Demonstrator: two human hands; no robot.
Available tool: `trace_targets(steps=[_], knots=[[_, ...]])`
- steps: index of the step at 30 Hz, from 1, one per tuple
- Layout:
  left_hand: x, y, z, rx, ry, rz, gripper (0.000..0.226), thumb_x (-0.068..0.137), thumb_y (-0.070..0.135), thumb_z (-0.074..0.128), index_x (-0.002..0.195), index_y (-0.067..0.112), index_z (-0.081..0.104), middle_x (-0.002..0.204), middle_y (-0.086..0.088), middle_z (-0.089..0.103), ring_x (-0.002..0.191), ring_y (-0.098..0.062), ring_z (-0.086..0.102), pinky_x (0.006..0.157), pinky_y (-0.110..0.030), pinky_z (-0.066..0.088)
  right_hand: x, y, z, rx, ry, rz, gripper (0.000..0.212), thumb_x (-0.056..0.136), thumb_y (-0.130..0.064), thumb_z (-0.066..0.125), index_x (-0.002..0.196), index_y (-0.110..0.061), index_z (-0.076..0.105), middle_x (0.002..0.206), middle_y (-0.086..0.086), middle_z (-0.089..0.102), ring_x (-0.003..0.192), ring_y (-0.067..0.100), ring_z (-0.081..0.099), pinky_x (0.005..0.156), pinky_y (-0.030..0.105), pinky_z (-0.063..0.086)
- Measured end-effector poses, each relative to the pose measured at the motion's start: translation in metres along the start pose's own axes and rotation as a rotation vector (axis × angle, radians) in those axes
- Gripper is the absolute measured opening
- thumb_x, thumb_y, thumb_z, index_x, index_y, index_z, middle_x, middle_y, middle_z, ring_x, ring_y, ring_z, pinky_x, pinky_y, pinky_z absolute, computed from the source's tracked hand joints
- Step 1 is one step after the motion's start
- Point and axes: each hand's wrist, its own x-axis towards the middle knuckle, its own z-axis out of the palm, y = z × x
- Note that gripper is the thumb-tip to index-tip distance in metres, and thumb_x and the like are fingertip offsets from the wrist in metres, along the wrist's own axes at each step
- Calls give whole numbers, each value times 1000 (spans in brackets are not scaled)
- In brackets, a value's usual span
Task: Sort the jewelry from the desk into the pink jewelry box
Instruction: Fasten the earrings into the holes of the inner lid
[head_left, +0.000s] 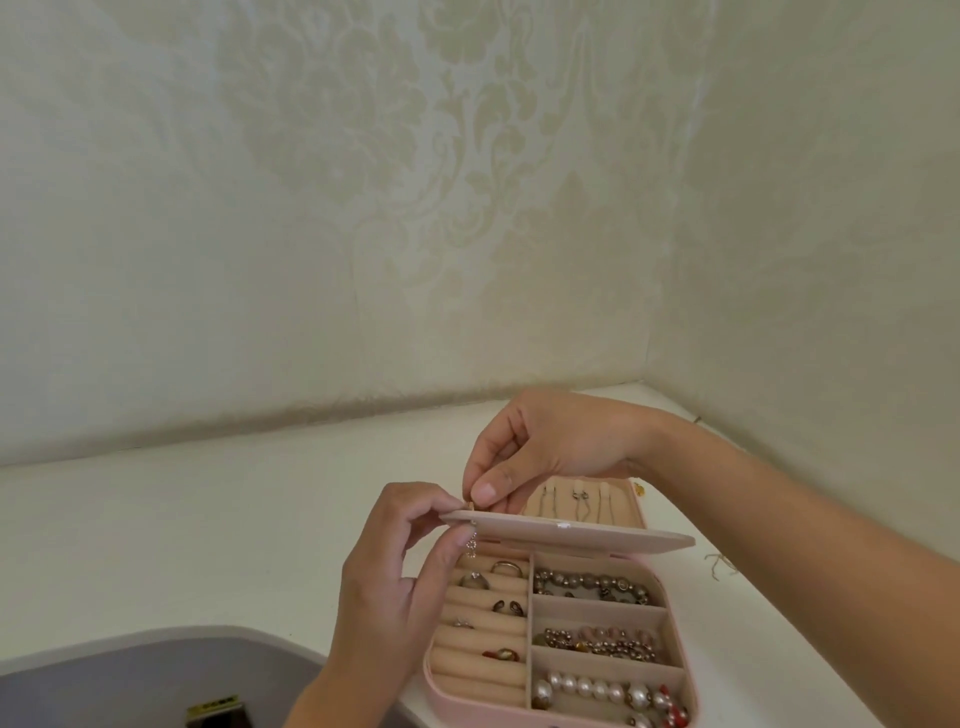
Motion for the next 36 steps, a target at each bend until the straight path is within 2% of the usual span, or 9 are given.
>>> trace_targets(steps=[10, 17, 22, 31, 36], knots=[[-1, 0, 0, -12, -9, -7, 21, 85, 26, 56, 100, 40, 52, 94, 19, 56, 90, -7, 61, 80, -12, 48, 0, -11, -1, -92, -59, 47, 5, 83, -7, 69, 85, -12, 71, 71, -4, 70, 66, 5, 65, 67, 14, 52], [0, 0, 0, -4, -9, 8, 26, 86, 26, 55, 101, 47, 50, 94, 21, 55, 90, -6, 61, 79, -11, 48, 1, -11, 0, -124, -64, 61, 6, 82, -9, 69, 80, -14, 71, 70, -4, 69, 64, 5, 63, 67, 15, 51], [1, 0, 1, -10, -8, 4, 26, 85, 26, 56, 100, 46, 51, 94, 20, 56, 89, -5, 61, 79, -10, 48, 1, -11, -1, -83, -79, 48, 11, 84, 0, 65, 84, -11, 69, 68, -8, 69, 62, 1, 63, 64, 11, 50], [-1, -2, 1, -19, -2, -18, 23, 85, 26, 56, 99, 43, 52, 93, 18, 57, 89, -7, 61, 79, -12, 48, 4, -10, -4, -21, -117, 46, 12, 86, 1, 62, 84, -10, 68, 71, -5, 69, 64, 4, 63, 67, 13, 52], [0, -2, 1, -18, 1, -21, 23, 85, 26, 56, 98, 44, 52, 93, 19, 56, 88, -7, 61, 80, -12, 48, 4, -2, -6, 31, -119, 43, 10, 87, 0, 61, 89, -7, 68, 76, 0, 69, 69, 8, 64, 73, 16, 53]])
